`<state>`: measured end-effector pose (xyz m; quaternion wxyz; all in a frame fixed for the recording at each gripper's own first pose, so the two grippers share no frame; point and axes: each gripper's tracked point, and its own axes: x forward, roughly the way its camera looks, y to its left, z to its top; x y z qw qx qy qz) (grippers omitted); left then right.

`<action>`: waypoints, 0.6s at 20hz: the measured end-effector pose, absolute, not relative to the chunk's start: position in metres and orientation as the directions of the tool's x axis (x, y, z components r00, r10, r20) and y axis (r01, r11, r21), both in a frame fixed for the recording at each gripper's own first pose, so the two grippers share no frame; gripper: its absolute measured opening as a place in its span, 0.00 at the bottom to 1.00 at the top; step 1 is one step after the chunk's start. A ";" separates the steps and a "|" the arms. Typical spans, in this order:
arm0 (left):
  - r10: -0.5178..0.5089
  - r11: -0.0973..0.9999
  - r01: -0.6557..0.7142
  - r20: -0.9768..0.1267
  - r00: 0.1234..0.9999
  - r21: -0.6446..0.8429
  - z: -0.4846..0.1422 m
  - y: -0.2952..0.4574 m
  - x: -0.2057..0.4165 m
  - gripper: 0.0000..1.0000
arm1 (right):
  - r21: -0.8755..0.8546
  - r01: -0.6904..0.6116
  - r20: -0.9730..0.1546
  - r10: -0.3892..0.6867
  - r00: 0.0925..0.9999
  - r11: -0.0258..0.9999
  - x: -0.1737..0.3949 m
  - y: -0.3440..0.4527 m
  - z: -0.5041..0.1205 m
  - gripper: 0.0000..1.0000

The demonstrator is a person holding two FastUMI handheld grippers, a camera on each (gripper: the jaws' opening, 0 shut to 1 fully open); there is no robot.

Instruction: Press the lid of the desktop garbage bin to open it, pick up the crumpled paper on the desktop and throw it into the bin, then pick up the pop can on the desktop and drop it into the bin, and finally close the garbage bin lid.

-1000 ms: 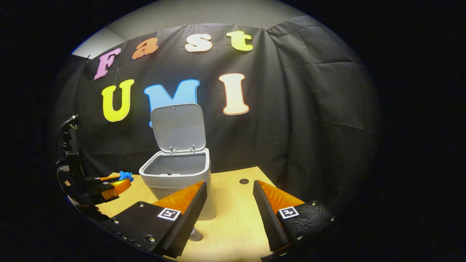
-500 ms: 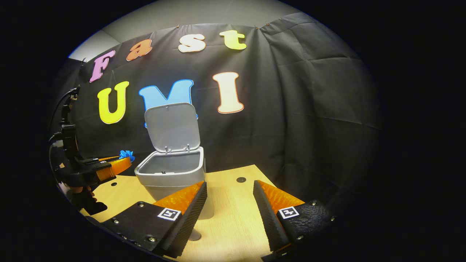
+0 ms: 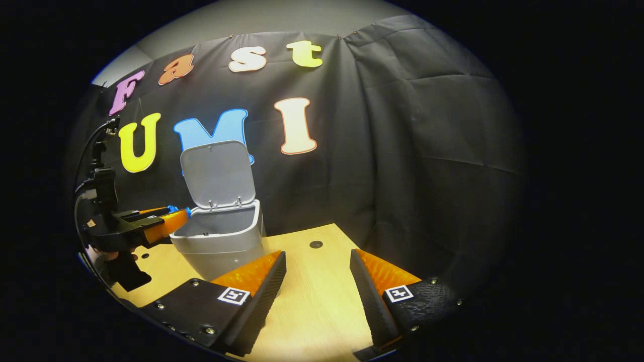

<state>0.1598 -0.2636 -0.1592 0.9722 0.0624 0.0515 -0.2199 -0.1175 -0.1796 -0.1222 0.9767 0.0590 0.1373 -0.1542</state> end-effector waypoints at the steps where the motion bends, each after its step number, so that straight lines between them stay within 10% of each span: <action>1: -0.422 0.896 0.434 -0.128 0.898 0.096 -0.160 -0.264 0.160 0.72 | 0.072 0.322 -0.289 -0.289 0.913 0.944 -0.119 -0.180 -0.123 0.83; 12: -0.392 0.911 0.403 -0.126 0.911 0.086 -0.156 -0.247 0.152 0.81 | 0.084 0.262 -0.306 -0.225 0.925 0.962 -0.113 -0.154 -0.130 0.91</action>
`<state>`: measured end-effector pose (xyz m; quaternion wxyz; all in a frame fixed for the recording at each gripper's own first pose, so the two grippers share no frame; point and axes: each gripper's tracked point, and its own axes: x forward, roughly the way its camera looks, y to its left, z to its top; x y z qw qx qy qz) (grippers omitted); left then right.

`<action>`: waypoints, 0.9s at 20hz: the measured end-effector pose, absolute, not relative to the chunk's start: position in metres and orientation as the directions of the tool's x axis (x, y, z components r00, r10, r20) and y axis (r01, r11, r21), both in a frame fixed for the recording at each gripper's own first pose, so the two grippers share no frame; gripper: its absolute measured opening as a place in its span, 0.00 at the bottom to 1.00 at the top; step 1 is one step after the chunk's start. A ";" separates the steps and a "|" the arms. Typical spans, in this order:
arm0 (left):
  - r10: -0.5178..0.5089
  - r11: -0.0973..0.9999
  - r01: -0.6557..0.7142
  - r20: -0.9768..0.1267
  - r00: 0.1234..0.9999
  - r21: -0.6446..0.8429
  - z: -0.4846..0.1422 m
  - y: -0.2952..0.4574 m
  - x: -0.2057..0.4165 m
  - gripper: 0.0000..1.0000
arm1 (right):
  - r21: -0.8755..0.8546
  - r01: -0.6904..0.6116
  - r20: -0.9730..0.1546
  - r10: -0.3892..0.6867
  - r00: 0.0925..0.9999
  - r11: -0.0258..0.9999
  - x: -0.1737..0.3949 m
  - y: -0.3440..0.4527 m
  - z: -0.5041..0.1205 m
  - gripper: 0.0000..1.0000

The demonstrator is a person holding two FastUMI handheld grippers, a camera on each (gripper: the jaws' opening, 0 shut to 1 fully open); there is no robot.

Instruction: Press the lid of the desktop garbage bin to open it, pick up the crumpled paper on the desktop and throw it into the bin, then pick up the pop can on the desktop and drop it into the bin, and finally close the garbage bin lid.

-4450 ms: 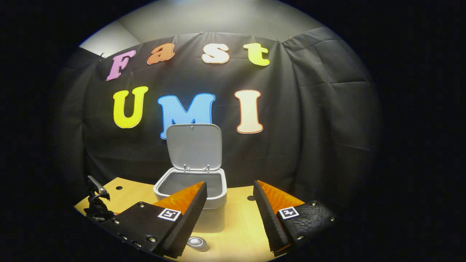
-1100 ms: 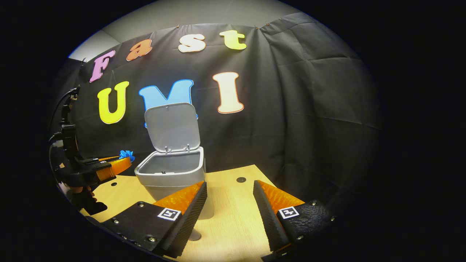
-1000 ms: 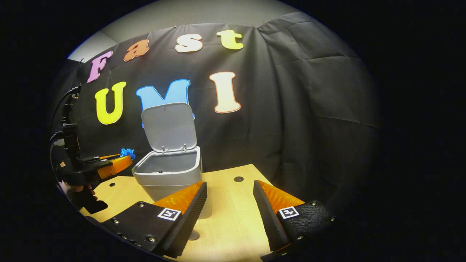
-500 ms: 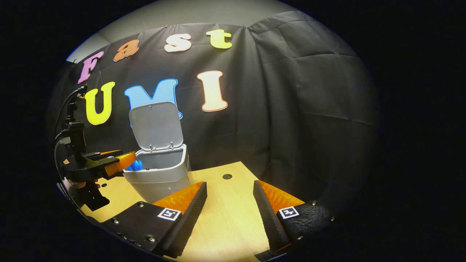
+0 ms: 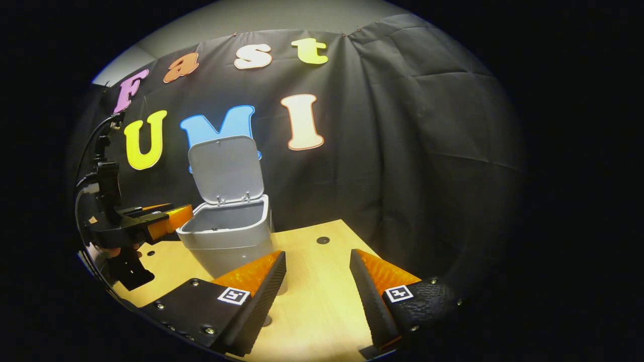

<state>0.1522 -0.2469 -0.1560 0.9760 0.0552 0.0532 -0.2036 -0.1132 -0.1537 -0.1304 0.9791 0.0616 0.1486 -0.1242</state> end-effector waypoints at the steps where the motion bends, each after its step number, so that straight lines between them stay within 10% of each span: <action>1: -0.385 0.914 0.397 -0.126 0.914 0.086 -0.155 -0.242 0.151 0.81 | 0.083 0.249 -0.310 -0.212 0.927 0.965 -0.112 -0.148 -0.132 0.91; 18: -0.226 0.964 0.240 -0.122 0.967 0.118 -0.138 -0.133 0.120 0.96 | 0.065 -0.005 -0.421 0.032 0.907 0.998 -0.076 -0.048 -0.202 0.99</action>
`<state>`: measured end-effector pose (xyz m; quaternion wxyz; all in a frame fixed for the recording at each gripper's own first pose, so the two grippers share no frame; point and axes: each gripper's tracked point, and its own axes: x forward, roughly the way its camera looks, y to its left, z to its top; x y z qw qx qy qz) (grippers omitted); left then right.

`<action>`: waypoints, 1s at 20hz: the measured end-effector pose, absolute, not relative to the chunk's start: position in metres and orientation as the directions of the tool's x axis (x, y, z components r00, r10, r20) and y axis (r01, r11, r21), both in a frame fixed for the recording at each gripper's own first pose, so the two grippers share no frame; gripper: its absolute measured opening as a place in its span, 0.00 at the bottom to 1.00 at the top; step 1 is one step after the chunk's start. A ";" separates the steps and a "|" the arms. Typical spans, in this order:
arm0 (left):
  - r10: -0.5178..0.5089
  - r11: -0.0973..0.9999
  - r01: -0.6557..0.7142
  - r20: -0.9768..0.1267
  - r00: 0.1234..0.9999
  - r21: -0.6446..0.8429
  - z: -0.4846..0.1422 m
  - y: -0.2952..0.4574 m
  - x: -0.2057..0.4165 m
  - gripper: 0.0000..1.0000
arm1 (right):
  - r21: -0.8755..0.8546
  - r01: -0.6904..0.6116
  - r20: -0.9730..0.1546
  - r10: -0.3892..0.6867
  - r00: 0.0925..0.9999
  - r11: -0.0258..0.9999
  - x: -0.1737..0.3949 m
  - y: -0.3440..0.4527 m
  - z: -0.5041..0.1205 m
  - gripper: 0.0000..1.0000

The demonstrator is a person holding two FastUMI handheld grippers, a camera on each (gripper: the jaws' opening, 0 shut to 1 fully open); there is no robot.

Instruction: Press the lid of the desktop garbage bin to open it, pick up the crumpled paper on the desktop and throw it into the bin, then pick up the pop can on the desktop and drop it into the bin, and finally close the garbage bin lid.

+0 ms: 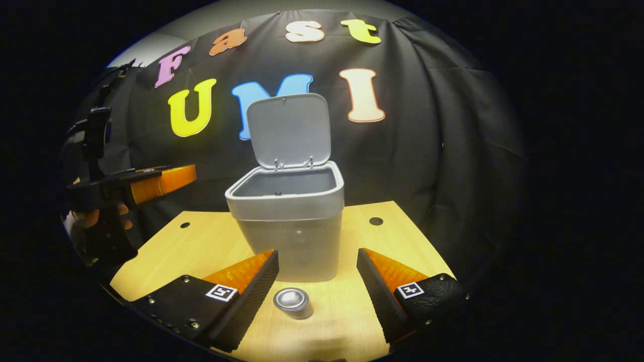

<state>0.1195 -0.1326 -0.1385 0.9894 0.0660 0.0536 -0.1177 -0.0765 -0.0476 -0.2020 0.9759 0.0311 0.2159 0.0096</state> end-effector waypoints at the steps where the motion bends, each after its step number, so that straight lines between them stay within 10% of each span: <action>1: -0.215 0.966 0.230 -0.123 0.969 0.117 -0.138 -0.125 0.117 0.96 | 0.059 -0.019 -0.434 0.043 0.900 0.998 -0.075 -0.042 -0.209 0.99; 20: 0.015 0.997 -0.005 -0.137 0.990 0.076 -0.137 0.000 0.062 0.96 | 0.049 -0.140 -0.661 0.137 0.738 0.989 -0.072 -0.003 -0.332 1.00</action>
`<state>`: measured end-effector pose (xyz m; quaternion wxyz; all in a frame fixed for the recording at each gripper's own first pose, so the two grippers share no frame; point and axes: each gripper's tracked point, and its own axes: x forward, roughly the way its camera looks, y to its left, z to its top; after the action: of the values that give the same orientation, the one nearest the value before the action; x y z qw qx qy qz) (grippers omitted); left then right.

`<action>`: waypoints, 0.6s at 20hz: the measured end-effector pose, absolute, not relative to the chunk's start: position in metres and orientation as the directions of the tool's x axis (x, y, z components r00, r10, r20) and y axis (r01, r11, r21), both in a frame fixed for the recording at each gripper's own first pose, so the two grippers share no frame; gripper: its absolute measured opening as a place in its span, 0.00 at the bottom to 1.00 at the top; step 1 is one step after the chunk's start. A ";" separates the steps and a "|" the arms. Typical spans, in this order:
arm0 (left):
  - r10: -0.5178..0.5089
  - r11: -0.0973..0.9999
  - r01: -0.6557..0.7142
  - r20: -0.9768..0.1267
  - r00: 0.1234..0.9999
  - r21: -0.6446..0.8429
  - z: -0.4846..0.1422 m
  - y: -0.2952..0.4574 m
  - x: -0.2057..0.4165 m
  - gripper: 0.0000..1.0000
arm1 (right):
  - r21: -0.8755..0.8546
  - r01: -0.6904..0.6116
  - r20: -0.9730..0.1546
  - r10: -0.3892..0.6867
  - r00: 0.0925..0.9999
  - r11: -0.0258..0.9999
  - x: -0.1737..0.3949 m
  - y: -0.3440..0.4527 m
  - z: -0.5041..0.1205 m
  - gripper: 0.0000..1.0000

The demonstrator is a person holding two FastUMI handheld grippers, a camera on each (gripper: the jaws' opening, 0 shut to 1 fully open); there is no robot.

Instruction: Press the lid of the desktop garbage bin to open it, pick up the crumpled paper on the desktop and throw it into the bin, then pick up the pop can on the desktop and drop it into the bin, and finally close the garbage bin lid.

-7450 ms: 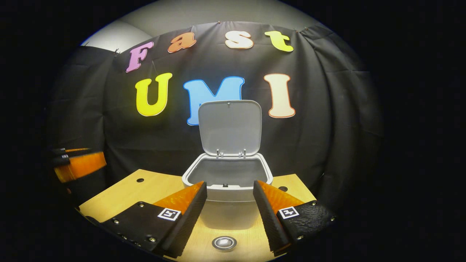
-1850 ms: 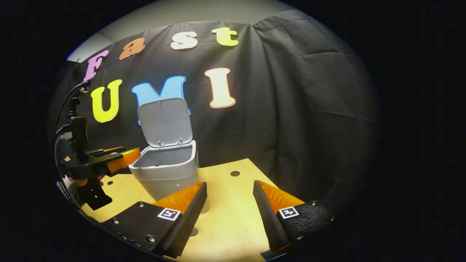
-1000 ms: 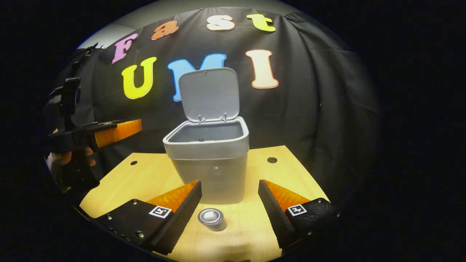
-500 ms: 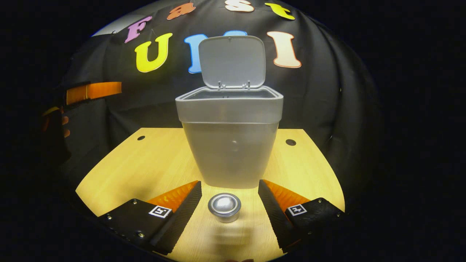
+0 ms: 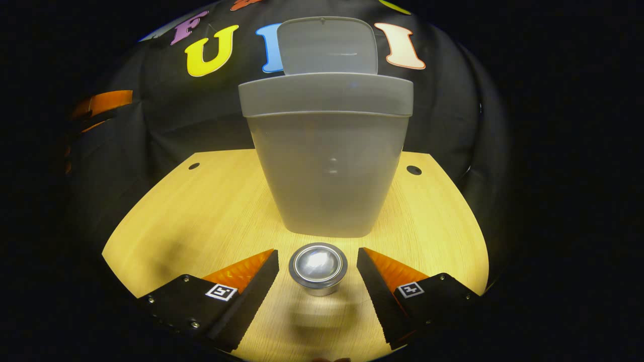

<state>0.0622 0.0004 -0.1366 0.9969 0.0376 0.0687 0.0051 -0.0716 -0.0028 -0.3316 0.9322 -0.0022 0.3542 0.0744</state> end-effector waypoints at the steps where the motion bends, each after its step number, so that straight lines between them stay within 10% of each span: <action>1: 0.025 0.997 -0.014 -0.139 0.990 0.075 -0.137 0.005 0.060 0.96 | 0.048 -0.142 -0.667 0.137 0.733 0.989 -0.072 -0.003 -0.334 1.00; 9: 0.077 0.995 -0.067 -0.146 0.986 0.074 -0.139 0.029 0.044 0.90 | 0.033 -0.154 -0.700 0.132 0.702 0.988 -0.070 -0.001 -0.352 0.99; 12: 0.086 0.994 -0.075 -0.152 0.985 0.076 -0.140 0.035 0.039 0.91 | 0.027 -0.162 -0.704 0.134 0.697 0.986 -0.071 -0.002 -0.354 0.85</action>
<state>0.0395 0.0347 -0.1401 0.9955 0.0350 0.0777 0.0406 -0.0714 -0.0021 -0.3536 0.9210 -0.0183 0.3807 0.0801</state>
